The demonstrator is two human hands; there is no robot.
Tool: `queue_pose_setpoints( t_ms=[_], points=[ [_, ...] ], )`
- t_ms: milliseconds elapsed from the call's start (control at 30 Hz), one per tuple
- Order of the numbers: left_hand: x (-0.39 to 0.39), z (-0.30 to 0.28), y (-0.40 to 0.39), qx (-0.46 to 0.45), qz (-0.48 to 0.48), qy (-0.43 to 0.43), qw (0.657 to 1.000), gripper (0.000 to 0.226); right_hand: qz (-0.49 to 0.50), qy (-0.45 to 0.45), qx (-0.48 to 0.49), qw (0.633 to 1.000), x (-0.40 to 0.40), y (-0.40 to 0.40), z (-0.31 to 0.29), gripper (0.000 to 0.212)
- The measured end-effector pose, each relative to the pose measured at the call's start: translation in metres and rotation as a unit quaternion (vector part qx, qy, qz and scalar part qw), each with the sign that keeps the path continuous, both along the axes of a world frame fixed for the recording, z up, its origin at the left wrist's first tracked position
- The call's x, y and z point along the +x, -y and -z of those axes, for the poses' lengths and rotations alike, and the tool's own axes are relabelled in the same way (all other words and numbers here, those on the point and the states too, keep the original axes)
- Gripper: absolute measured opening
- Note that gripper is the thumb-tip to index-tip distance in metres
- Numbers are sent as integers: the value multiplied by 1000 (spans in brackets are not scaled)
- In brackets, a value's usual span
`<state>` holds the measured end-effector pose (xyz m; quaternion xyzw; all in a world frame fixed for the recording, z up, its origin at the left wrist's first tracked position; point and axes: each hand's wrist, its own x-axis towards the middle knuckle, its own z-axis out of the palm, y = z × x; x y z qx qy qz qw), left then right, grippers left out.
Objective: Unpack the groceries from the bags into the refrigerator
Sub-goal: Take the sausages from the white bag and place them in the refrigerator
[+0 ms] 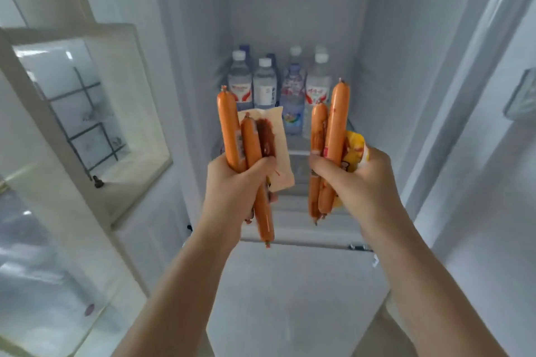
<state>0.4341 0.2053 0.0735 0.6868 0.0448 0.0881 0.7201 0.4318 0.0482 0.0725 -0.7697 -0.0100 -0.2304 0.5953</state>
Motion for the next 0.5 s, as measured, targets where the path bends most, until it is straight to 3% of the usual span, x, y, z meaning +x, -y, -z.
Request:
queue_pose_setpoints(
  t_ms=[233, 367, 500],
  points=[
    [69, -84, 20, -26, 31, 131, 991, 4, -5, 90, 18, 996, 65, 2, -76, 10],
    [109, -123, 26, -5, 31, 210, 977, 21, 13, 138, 10, 990, 94, 2, -114, 15],
    [142, -164, 30, 7, 44, 252, 967, 23, 65, 181, -6, 981, 123, 5, -152, 14]
  ],
)
